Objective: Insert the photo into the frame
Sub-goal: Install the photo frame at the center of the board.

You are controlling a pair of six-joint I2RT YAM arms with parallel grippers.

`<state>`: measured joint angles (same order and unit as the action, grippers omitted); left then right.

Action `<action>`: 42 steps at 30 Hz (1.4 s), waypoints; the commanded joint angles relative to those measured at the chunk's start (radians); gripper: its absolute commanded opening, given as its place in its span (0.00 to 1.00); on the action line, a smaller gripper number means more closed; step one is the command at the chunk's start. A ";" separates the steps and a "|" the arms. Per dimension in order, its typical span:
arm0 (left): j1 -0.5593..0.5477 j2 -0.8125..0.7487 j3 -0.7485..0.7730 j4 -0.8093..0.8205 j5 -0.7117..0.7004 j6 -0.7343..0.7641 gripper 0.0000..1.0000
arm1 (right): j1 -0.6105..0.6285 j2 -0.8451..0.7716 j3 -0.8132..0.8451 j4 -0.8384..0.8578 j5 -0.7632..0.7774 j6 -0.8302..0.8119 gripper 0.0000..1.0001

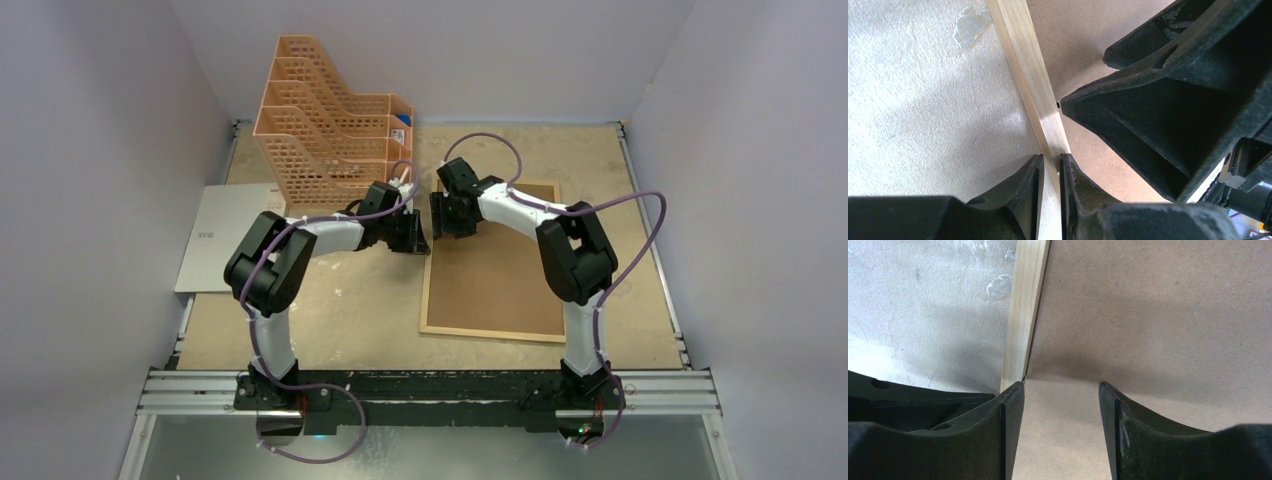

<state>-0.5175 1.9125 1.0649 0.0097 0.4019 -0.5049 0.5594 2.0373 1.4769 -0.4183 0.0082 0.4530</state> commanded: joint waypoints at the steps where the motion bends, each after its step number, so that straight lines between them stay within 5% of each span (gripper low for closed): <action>1: -0.003 0.047 -0.046 -0.067 -0.140 0.027 0.19 | 0.009 0.078 -0.044 -0.116 0.077 0.013 0.61; 8: -0.002 0.038 -0.056 -0.054 -0.129 0.022 0.17 | 0.029 0.105 -0.036 -0.138 0.105 0.035 0.66; 42: 0.008 0.023 -0.044 -0.073 -0.146 0.022 0.16 | 0.063 0.209 -0.094 -0.180 0.198 0.012 0.36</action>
<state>-0.5182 1.8980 1.0378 0.0456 0.3885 -0.5243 0.6231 2.0808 1.4906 -0.4534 0.1856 0.4793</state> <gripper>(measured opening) 0.165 0.362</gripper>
